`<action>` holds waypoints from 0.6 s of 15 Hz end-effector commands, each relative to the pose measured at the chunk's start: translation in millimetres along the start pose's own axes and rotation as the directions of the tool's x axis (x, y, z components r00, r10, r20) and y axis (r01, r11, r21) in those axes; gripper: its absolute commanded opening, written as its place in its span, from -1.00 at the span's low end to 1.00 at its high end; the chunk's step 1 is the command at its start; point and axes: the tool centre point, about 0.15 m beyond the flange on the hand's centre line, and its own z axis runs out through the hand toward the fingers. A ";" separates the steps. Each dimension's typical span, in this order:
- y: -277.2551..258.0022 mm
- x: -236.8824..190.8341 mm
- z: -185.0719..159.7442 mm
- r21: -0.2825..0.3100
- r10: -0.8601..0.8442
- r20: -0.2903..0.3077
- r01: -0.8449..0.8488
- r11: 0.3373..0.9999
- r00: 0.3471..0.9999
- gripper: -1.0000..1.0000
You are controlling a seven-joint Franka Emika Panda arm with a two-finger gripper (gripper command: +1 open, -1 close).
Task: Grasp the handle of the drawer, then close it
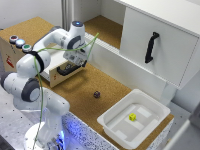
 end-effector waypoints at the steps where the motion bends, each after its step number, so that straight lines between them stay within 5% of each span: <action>1: 19.4 18.6 33.5 0.016 -0.024 0.133 0.022 1.000 0.991 -1.00; 9: 14.7 25.8 73.2 0.041 -0.002 0.099 -0.002 0.999 0.995 -1.00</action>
